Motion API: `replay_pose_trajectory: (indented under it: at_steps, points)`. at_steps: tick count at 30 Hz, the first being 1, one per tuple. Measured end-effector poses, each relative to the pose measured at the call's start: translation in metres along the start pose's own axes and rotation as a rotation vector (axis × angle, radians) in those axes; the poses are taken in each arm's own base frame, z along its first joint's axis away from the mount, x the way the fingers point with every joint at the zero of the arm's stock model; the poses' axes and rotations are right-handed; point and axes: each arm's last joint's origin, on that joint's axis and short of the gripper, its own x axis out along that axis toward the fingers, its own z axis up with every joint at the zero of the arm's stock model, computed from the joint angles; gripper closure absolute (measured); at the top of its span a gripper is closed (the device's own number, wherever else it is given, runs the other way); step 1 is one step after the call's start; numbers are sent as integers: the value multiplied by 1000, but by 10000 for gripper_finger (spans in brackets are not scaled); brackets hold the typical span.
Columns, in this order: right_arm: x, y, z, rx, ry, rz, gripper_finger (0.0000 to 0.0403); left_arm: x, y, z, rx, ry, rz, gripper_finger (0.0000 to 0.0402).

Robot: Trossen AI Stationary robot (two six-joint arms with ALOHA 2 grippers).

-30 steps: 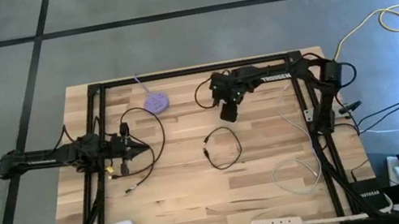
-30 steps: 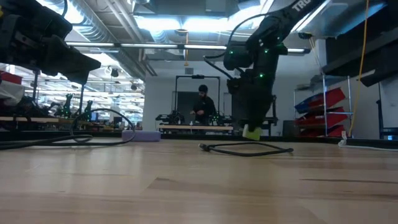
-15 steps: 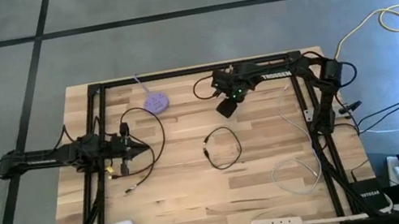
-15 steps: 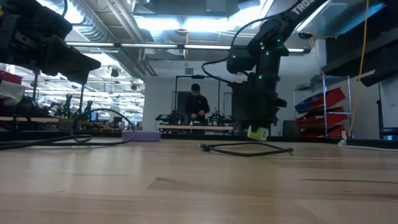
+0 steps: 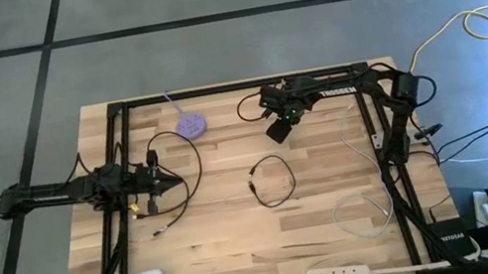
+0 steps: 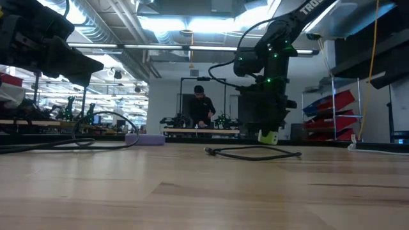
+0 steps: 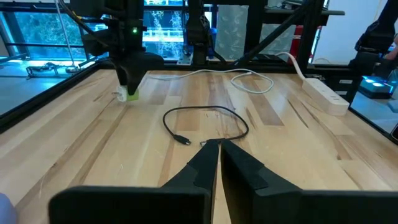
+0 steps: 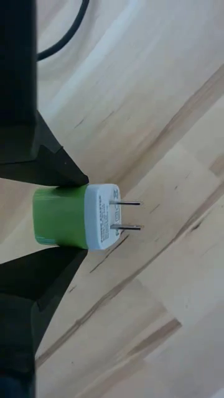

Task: Insert USB
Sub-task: Prepare the green charger adapter, then insert the white usb cable into the green charger adapter

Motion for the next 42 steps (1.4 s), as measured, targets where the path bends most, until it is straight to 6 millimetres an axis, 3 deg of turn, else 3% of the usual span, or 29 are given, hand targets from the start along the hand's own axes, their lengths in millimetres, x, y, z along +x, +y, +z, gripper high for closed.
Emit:
replay_pose_trajectory:
  at_steps: [4, 12, 16, 20, 23, 27, 29, 34, 42]
  points:
    - [0, 0, 0, -13, 0, 0, 251, 0, 0, 0, 0, 0, 0, 397]
    - [0, 0, -1, -24, 6, -2, 154, 0, 0, 0, 0, 0, 0, 397]
    - [-5, -3, -6, -83, 57, -54, 131, 0, 0, 0, 0, 0, 0, 397]
    - [-32, -29, -15, -126, 89, -250, 128, 0, 0, 0, 0, 0, 0, 397]
    - [-59, -53, -21, -121, 78, -303, 128, 0, 0, 0, 0, 0, 0, 397]
    - [-85, -79, -41, -282, 200, -459, 128, 0, 0, 0, 0, 0, 0, 397]
    - [-82, -91, -48, -378, 312, -558, 128, 0, 0, 0, 0, 0, 0, 397]
    - [-55, -107, -49, -432, 559, -479, 148, 0, 0, 0, 0, 0, 0, 397]
    - [-10, -111, -49, -769, 807, -540, 208, 0, 0, 0, 0, 0, 0, 397]
